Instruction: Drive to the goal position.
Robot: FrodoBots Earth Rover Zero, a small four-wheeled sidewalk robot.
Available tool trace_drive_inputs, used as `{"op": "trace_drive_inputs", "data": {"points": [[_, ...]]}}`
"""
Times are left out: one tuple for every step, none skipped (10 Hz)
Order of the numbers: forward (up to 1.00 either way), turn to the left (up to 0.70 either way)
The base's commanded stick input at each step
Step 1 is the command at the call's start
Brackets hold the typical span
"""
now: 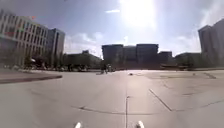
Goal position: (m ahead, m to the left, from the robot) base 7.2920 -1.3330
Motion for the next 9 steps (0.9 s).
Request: {"op": "trace_drive_inputs", "data": {"points": [[0.7, -0.01], [0.7, -0.01], [0.7, -0.01], [0.7, -0.01], [0.7, -0.01], [0.7, -0.01], [0.7, -0.01], [0.7, -0.01], [0.7, -0.01]]}}
